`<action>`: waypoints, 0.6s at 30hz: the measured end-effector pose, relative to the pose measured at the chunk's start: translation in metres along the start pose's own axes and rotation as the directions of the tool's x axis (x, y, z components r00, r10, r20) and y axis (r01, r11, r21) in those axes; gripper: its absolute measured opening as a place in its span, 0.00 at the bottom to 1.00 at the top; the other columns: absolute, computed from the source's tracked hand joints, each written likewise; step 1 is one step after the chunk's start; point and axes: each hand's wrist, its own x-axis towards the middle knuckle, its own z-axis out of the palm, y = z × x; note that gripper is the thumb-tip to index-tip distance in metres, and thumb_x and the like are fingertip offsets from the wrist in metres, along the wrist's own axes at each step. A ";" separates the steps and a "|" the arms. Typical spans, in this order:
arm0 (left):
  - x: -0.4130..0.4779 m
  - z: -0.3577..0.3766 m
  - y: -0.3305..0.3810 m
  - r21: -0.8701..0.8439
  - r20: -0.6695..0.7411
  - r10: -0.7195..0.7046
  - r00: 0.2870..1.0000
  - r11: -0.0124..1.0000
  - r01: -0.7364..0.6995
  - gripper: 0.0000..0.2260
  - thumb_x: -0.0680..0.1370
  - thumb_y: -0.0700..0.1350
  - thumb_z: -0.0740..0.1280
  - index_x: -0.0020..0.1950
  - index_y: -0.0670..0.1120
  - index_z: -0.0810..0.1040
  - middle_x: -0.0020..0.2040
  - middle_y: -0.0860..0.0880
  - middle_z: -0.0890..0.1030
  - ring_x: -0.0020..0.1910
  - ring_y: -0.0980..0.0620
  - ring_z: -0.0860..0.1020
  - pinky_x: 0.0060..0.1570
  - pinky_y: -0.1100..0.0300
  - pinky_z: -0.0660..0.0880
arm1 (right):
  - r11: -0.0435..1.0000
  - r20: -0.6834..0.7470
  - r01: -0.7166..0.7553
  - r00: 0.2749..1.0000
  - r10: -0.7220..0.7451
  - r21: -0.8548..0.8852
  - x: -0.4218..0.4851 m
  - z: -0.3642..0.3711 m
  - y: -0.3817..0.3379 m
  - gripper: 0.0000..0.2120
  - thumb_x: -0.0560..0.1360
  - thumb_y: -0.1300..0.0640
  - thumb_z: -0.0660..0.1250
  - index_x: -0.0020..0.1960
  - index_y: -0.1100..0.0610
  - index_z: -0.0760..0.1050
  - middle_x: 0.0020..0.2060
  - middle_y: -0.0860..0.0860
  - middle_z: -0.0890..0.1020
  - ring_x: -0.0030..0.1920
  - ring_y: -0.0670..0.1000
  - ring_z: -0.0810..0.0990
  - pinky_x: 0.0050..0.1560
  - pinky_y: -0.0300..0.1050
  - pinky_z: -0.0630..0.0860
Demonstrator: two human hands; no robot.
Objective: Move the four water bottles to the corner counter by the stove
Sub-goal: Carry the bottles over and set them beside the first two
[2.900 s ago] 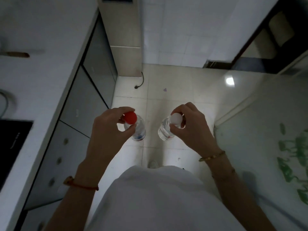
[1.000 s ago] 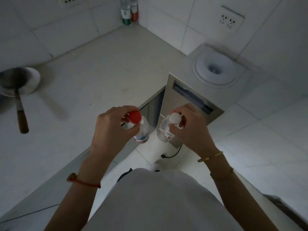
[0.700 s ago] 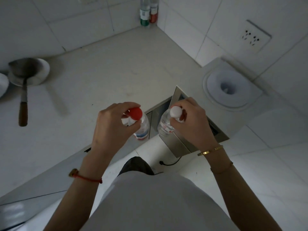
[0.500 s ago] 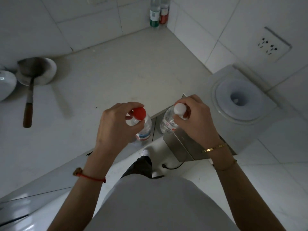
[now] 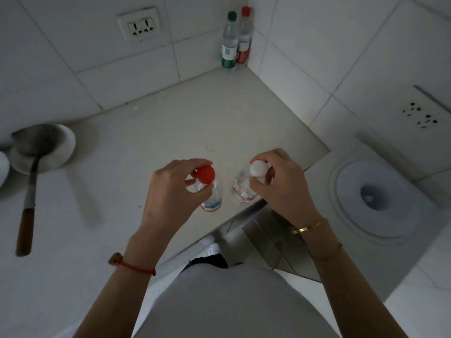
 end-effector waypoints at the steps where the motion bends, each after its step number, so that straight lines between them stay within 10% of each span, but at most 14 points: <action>1: 0.011 0.000 -0.003 -0.008 -0.001 0.008 1.000 1.000 -0.008 0.20 0.68 0.41 0.78 0.60 0.46 0.81 0.51 0.48 0.84 0.46 0.55 0.81 0.49 0.66 0.80 | 1.000 -0.006 -0.003 1.000 0.002 -0.003 0.009 0.002 0.000 0.15 0.69 0.58 0.74 0.54 0.58 0.75 0.51 0.53 0.78 0.45 0.46 0.76 0.48 0.39 0.77; 18: 0.169 0.018 -0.031 -0.023 -0.049 0.047 0.998 0.999 -0.048 0.19 0.69 0.41 0.77 0.59 0.45 0.81 0.50 0.47 0.84 0.46 0.53 0.81 0.47 0.58 0.82 | 1.000 -0.052 -0.011 0.999 0.010 -0.015 0.160 0.012 0.018 0.13 0.68 0.62 0.73 0.51 0.59 0.77 0.49 0.54 0.78 0.38 0.49 0.76 0.42 0.37 0.72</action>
